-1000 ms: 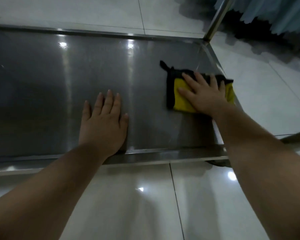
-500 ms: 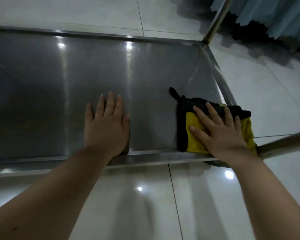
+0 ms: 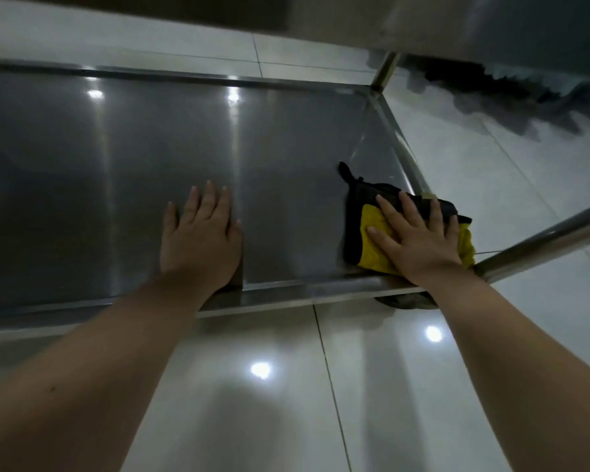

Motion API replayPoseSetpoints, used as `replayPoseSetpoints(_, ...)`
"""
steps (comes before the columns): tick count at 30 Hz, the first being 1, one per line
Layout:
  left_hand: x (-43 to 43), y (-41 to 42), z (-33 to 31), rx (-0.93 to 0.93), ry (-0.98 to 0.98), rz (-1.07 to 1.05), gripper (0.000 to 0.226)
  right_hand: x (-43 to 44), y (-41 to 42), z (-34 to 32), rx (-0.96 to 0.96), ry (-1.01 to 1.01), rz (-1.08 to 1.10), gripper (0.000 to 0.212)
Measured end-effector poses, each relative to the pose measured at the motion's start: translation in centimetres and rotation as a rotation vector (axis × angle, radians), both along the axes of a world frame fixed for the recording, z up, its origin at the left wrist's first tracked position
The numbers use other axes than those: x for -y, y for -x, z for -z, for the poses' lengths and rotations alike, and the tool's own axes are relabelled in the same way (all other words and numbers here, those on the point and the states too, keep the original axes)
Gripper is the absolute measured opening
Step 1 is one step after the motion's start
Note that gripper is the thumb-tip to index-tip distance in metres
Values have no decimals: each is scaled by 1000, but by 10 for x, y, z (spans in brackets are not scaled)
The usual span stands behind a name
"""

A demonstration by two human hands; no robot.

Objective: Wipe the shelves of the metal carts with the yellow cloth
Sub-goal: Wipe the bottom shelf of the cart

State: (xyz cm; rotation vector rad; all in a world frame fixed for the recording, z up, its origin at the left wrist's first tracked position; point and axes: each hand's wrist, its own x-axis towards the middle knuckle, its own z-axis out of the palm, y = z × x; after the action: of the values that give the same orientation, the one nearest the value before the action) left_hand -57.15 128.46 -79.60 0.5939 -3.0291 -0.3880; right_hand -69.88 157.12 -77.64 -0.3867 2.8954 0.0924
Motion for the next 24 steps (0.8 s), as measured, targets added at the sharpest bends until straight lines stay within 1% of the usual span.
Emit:
replayPoseSetpoints(3, 51, -16, -11, 61, 3, 122, 52, 5, -1, -3, 3, -9, -16, 68)
replayPoseSetpoints(5, 100, -45, -11, 90, 65, 36, 52, 4, 1, -4, 0, -10, -9, 71)
replayPoseSetpoints(7, 126, -71, -7, 105, 132, -72, 54, 8, -1, -4, -9, -7, 13, 77)
replayPoseSetpoints(9, 127, -75, -1, 114, 164, -54, 58, 22, -7, -5, 2, 10, 70, 79)
replayPoseSetpoints(11, 123, -71, 0, 124, 170, -42, 57, 57, -26, -5, 11, 40, 87, 74)
replayPoseSetpoints(13, 123, -71, -1, 104, 174, -51, 56, 115, -60, 0, -12, 56, -28, 70)
replayPoseSetpoints(16, 126, -76, 4, 87, 160, -56, 57, 211, -122, 6, -14, 90, -275, 69)
replayPoseSetpoints(18, 127, -76, 3, 59, 136, -50, 57, 242, -139, 6, 18, 103, -384, 68)
replayPoseSetpoints(21, 130, -75, 4, 34, 115, -57, 57, 210, -110, 9, -6, 99, -408, 65)
replayPoseSetpoints(22, 131, -75, 5, 33, 115, -64, 57, 188, -95, 9, -11, 87, -374, 65)
replayPoseSetpoints(24, 129, -73, 6, 26, 115, -66, 57, 145, -66, 5, 10, 75, -222, 67)
